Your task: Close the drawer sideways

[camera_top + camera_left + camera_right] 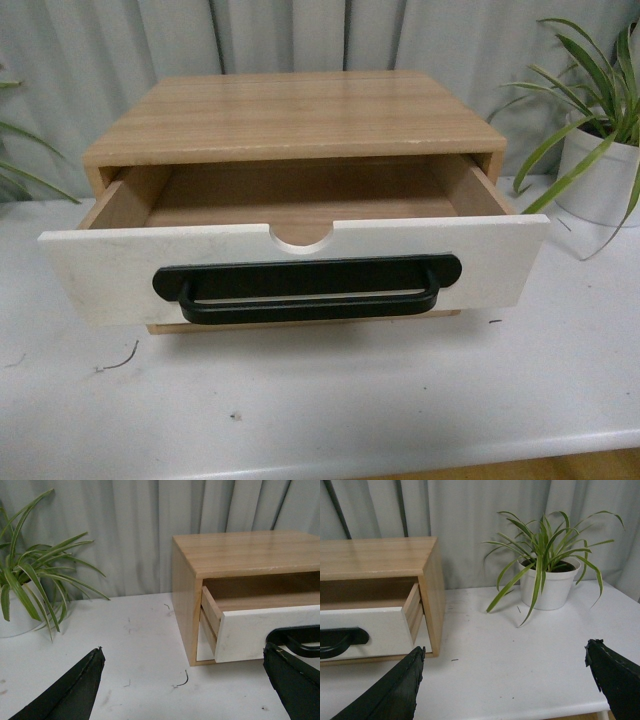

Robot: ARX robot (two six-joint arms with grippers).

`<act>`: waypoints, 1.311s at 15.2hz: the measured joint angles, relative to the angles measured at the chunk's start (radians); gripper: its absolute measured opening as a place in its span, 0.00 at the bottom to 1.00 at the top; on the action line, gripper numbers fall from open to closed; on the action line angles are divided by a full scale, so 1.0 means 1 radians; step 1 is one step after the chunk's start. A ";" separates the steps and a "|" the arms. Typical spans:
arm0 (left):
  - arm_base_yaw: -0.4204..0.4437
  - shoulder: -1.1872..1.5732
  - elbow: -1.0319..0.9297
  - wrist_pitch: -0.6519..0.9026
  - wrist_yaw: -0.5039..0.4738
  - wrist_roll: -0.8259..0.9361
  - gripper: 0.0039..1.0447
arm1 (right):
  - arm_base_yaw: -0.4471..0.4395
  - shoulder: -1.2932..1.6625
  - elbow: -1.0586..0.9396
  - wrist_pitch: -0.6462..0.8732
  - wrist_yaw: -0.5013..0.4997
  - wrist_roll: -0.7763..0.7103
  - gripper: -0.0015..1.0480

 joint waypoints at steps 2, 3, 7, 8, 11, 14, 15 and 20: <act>0.000 0.000 0.000 0.000 0.000 0.000 0.94 | 0.000 0.000 0.000 0.000 0.000 0.000 0.94; 0.000 0.000 0.000 0.000 0.000 0.000 0.94 | 0.000 0.000 0.000 0.000 0.000 0.000 0.94; 0.000 0.000 0.000 0.000 0.000 0.000 0.94 | 0.000 0.000 0.000 0.000 0.000 0.000 0.94; 0.000 0.000 0.000 0.000 0.000 0.000 0.94 | 0.000 0.000 0.000 0.000 0.000 0.000 0.94; 0.000 0.000 0.000 0.000 0.000 0.000 0.94 | 0.000 0.000 0.000 0.000 0.000 0.000 0.94; 0.000 0.000 0.000 0.000 0.000 0.000 0.94 | 0.000 0.000 0.000 0.000 0.000 0.000 0.94; 0.000 0.000 0.000 0.000 0.000 0.000 0.94 | 0.000 0.000 0.000 0.000 0.000 0.000 0.94; 0.000 0.000 0.000 0.000 0.000 0.000 0.94 | 0.000 0.000 0.000 0.000 0.000 0.000 0.94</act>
